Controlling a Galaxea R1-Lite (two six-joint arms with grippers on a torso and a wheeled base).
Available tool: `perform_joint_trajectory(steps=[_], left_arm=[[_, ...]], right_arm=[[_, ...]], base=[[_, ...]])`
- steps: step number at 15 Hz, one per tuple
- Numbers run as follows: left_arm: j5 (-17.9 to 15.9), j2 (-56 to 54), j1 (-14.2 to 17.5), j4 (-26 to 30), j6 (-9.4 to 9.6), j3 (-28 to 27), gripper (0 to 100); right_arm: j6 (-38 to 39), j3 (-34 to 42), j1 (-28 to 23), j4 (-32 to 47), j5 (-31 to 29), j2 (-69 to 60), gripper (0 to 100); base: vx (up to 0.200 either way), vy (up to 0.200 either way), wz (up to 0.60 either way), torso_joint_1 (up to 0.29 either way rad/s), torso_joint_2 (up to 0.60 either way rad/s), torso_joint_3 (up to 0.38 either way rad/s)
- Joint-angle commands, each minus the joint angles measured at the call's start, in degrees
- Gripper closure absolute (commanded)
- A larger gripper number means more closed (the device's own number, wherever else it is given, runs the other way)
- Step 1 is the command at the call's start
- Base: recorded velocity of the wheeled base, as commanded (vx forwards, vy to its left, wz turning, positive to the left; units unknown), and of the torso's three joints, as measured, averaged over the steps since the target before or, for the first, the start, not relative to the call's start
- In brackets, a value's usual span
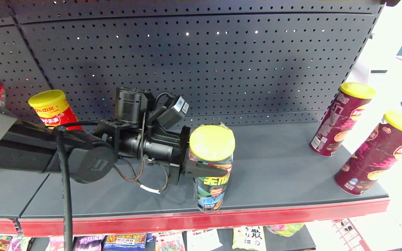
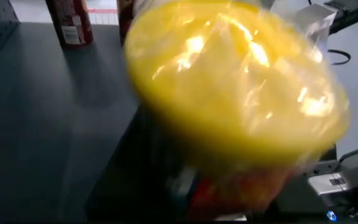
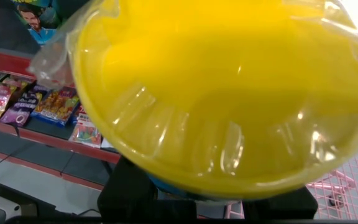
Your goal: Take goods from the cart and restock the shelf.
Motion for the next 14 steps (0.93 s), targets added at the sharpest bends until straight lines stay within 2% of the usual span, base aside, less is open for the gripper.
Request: perform_joint_trajectory(steps=[1,5,10,12,14], left_arm=[[0.0,-0.1,0.0,-0.4,0.15,0.1,0],[0.1,-1.8,0.6,-0.5,0.15,3.4,0],[0.9,-7.1,6.0,-0.6,1.29,10.6,0],[0.9,-8.9,7.8,-0.6,1.29,12.8,0],[1.1,-12.8,10.0,-0.5,1.20,16.9,0]], right_arm=[[0.0,0.1,0.0,0.0,0.0,0.1,100],[0.0,0.2,0.0,-0.1,0.0,0.2,100],[-0.1,-0.5,0.2,-0.2,0.6,3.2,100],[-0.3,-1.7,1.1,-0.8,1.1,5.6,100],[-0.6,-2.9,3.7,-4.6,1.4,11.9,100]], base=[[0.000,0.000,0.00,0.000,0.00,0.000],[0.000,0.000,0.00,0.000,0.00,0.000],[0.000,0.000,0.00,0.000,0.00,0.000],[0.000,0.000,0.00,0.000,0.00,0.000],[0.000,0.000,0.00,0.000,0.00,0.000]])
